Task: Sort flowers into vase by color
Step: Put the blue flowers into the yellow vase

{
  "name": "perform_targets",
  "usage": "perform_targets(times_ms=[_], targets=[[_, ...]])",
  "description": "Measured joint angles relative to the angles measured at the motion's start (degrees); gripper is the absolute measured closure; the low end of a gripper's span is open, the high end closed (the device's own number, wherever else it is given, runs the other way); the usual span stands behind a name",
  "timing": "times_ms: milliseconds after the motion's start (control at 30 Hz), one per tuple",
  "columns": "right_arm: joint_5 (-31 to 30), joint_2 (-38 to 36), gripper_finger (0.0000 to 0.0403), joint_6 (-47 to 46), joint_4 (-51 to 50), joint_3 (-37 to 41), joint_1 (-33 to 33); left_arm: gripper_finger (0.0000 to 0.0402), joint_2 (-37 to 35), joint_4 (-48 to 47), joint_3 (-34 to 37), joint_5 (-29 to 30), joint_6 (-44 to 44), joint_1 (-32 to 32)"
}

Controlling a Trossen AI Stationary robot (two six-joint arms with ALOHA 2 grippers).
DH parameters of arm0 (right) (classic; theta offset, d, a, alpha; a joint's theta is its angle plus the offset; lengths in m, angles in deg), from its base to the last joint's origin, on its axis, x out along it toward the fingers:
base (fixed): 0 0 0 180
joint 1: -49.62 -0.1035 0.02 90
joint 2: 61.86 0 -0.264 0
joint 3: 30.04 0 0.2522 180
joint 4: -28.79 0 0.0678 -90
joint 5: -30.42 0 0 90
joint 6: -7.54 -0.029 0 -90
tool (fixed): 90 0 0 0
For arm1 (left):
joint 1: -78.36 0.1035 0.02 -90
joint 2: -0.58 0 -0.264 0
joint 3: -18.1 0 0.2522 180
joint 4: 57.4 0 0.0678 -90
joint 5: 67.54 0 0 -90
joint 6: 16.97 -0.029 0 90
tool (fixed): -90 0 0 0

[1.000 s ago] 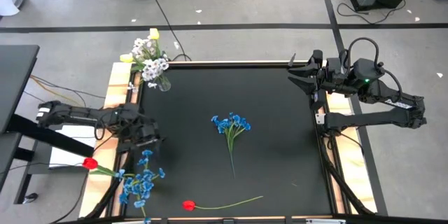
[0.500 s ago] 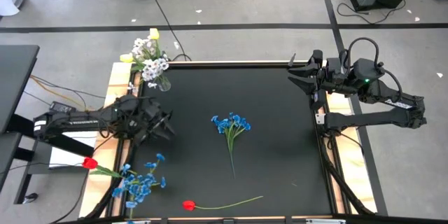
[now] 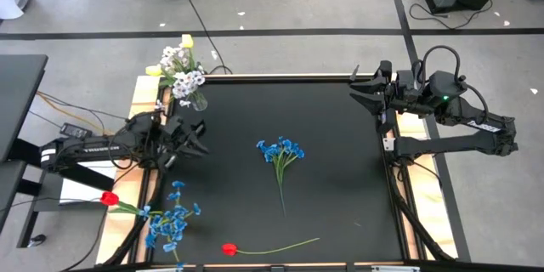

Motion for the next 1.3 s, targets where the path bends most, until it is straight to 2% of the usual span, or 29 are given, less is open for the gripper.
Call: perform_targets(times_ms=[133,300,533,767,867,1033,1133,1200,1300], targets=[[0.0,0.0,0.0281,0.0,0.0,0.0,0.0,0.0345,1.3,-2.9,-2.2,6.1,-8.0,0.0],[0.0,0.0,0.028,0.0,0.0,0.0,0.0,0.0354,9.2,-7.0,-8.6,11.1,-18.4,0.0],[0.0,0.0,0.0281,0.0,0.0,0.0,0.0,0.0354,21.2,-10.1,-18.7,13.8,-15.8,-0.7],[0.0,0.0,0.028,0.0,0.6,0.0,0.0,0.0354,26.0,-27.9,-31.4,21.7,-14.4,-4.0],[0.0,0.9,0.0281,-1.9,7.6,0.1,0.0,0.0354,26.2,-32.4,-35.0,25.5,-13.6,-4.5],[-0.5,2.7,0.028,-5.3,20.9,0.1,0.0,0.0354,25.1,-32.6,-38.0,25.9,-7.0,-2.9],[-5.9,4.4,0.0282,-9.2,28.6,0.0,0.0,0.0354,23.7,-33.7,-38.3,25.9,-4.5,-2.0],[-9.2,5.8,0.0282,-13.6,26.1,-0.2,0.0,0.0354,22.9,-35.2,-38.3,26.0,-3.9,-1.7],[-10.7,10.6,0.0283,-20.9,14.0,0.0,-0.8,0.0354,22.3,-38.7,-38.3,26.0,-4.1,-1.7]])
